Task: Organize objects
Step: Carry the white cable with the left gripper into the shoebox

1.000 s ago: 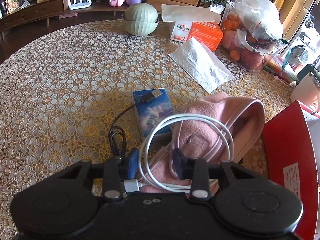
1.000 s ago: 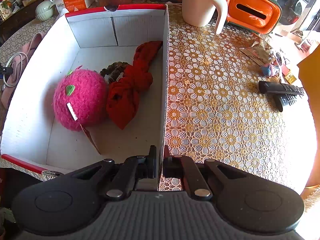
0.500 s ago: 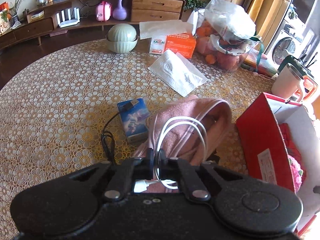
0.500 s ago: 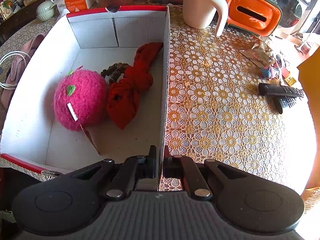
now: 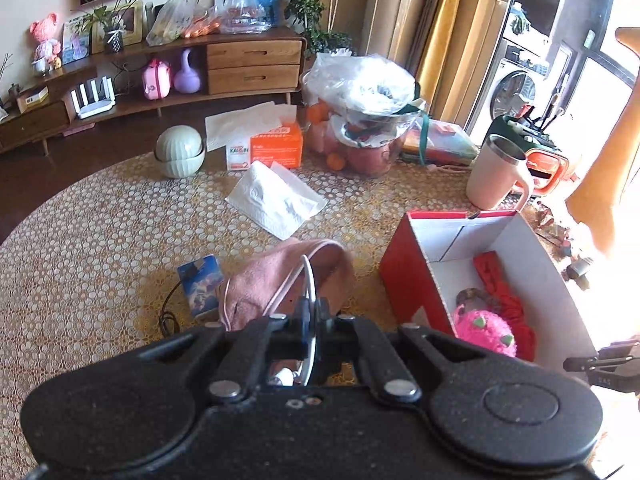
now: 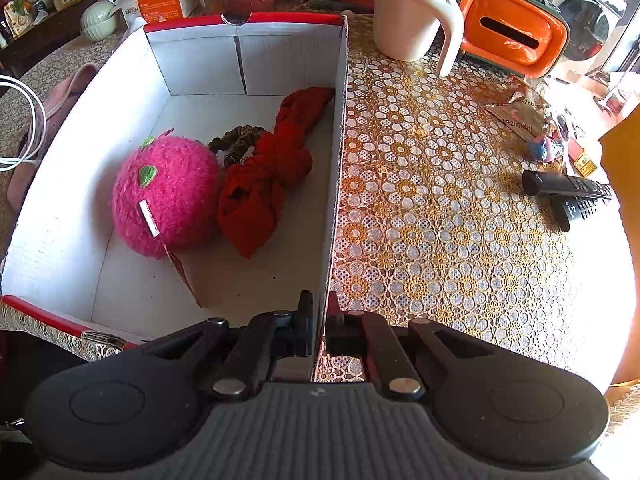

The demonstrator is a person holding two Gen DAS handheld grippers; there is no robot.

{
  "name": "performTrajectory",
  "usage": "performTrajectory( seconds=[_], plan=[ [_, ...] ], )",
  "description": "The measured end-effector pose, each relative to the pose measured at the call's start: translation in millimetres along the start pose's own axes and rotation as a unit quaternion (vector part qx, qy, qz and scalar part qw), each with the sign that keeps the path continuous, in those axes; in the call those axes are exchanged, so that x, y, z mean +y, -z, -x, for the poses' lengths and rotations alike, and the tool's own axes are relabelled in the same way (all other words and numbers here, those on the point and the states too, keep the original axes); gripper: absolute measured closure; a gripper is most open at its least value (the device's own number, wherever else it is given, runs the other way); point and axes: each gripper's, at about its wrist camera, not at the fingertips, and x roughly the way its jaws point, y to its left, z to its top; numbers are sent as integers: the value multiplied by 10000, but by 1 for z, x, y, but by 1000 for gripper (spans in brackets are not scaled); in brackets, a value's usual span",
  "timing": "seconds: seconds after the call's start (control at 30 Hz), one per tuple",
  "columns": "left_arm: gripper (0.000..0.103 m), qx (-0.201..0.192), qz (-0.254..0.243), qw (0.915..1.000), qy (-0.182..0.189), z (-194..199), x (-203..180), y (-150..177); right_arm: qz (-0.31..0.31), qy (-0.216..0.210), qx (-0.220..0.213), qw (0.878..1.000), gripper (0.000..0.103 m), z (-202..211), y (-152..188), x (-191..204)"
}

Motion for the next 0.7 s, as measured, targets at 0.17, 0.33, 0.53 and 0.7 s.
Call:
performTrajectory(
  seconds=[0.17, 0.33, 0.53, 0.7],
  plan=[
    [102, -131, -269, 9993, 221, 17, -27, -11, 63, 4, -37, 10000, 98, 0, 1, 1],
    [102, -293, -563, 9963, 587, 30, -63, -24, 46, -20, -41, 10000, 98, 0, 2, 0],
    [102, -419, -993, 9892, 992, 36, -113, -37, 51, -26, -46, 10000, 98, 0, 1, 0],
    [102, -414, -1254, 9827, 1296, 26, -153, -38, 47, -56, -60, 10000, 98, 0, 1, 0]
  ],
)
